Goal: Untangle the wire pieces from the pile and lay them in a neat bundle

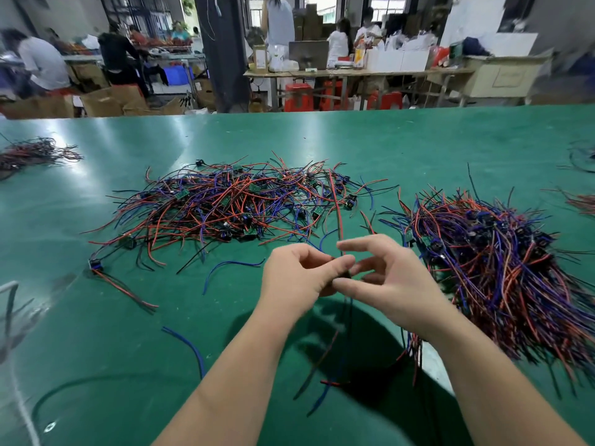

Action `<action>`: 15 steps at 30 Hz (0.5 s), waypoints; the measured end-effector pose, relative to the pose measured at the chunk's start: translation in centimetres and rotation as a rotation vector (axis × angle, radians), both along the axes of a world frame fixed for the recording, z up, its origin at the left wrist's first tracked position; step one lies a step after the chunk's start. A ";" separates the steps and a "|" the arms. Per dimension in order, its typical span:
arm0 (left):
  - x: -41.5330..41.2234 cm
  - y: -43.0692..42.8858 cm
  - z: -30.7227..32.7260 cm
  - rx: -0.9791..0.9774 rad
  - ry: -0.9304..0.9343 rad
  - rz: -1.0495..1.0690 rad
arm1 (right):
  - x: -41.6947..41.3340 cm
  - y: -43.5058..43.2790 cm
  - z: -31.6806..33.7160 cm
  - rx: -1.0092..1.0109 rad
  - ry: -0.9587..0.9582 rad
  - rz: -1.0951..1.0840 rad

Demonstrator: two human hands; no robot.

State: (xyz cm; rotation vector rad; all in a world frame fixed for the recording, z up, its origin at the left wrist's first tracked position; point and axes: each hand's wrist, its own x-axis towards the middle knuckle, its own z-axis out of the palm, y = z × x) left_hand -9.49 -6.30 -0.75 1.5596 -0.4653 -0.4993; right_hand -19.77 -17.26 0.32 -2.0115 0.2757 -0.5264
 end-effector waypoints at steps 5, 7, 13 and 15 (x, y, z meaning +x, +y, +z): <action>-0.5 -0.4 -0.2 -0.049 0.022 -0.088 | 0.2 -0.6 -0.2 -0.133 0.025 -0.177; -0.6 -0.4 -0.2 -0.030 0.010 -0.093 | 0.0 -1.5 -0.4 -0.303 0.127 -0.340; 0.2 -0.3 -0.9 0.031 -0.109 0.027 | -0.7 -3.1 -0.6 -0.580 0.337 -0.454; 0.5 -0.2 -1.1 0.049 -0.136 0.060 | -0.7 -2.7 -0.5 -0.529 0.300 -0.388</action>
